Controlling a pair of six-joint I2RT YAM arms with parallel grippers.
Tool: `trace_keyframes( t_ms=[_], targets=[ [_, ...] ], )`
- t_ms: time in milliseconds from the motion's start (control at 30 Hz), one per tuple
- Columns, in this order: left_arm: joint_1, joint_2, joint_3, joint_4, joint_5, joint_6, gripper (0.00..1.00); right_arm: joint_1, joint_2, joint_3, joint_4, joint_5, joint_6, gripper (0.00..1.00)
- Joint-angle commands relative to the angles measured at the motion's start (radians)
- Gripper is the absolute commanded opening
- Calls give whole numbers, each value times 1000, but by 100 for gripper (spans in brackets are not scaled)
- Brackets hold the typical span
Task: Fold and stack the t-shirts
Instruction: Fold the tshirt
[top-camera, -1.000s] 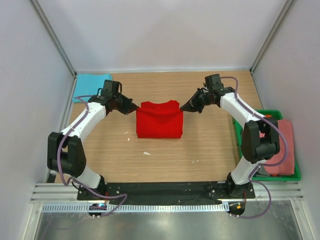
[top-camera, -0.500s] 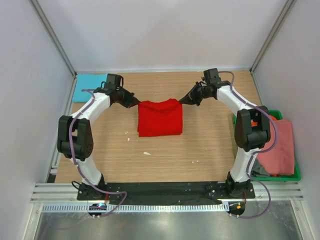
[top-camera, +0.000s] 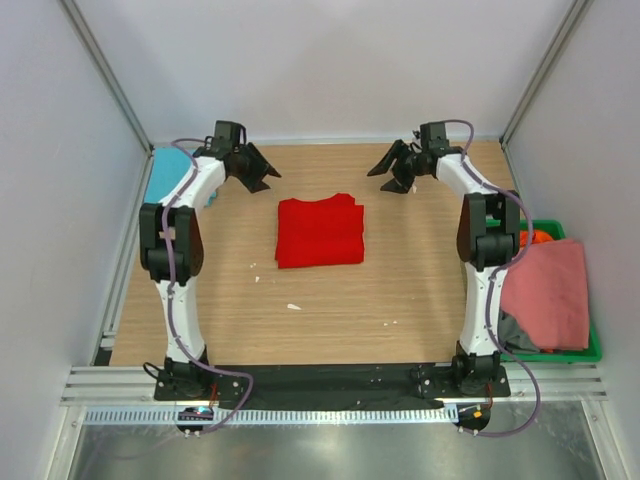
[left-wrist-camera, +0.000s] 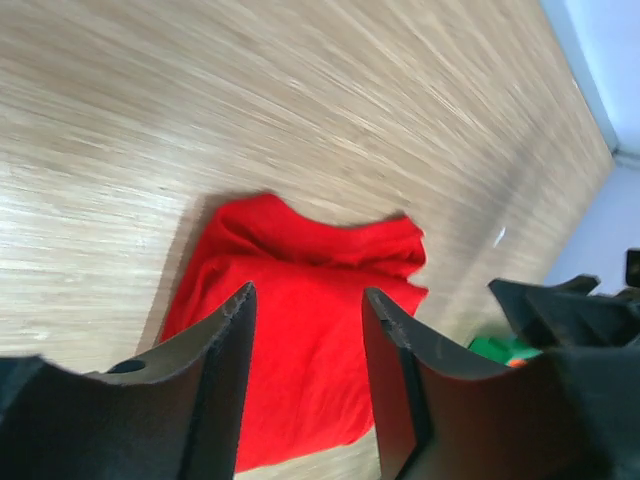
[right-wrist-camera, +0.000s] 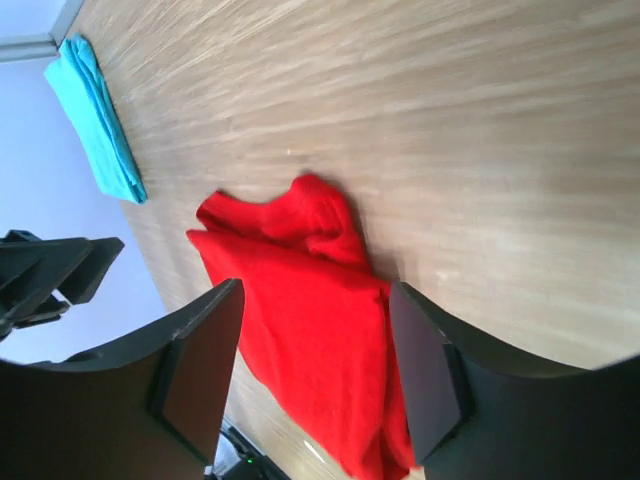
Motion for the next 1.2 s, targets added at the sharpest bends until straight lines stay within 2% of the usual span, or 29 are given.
trace_keyframes(
  t_ms=[0, 33, 67, 133, 267, 400, 667, 833, 1167],
  targets=[
    [-31, -157, -43, -3, 39, 150, 49, 12, -197, -73, 3, 5, -99, 67],
    [-34, -171, -109, 67, 108, 159, 58, 15, -243, -115, 33, -13, -94, 71],
    [-45, -174, -123, 70, 118, 176, 61, 21, -254, -152, 56, -29, -106, 73],
    [-55, -182, -137, 53, 130, 268, 61, 29, -253, -201, 48, -40, -164, 74],
    [-68, -152, -94, -44, 23, 447, 62, 36, -235, -237, 64, -40, -243, 75],
    [-69, -78, -42, -113, 12, 569, 62, 46, -187, -252, 93, -26, -264, 70],
    [-69, 29, 48, -110, -8, 586, 54, 75, -121, -252, 116, -23, -300, 59],
    [-71, 80, 71, -116, 18, 572, 45, 95, -98, -257, 133, -27, -288, 53],
    [-71, 138, 121, -144, 34, 572, 44, 104, -35, -198, 96, 49, -297, 55]
  ],
)
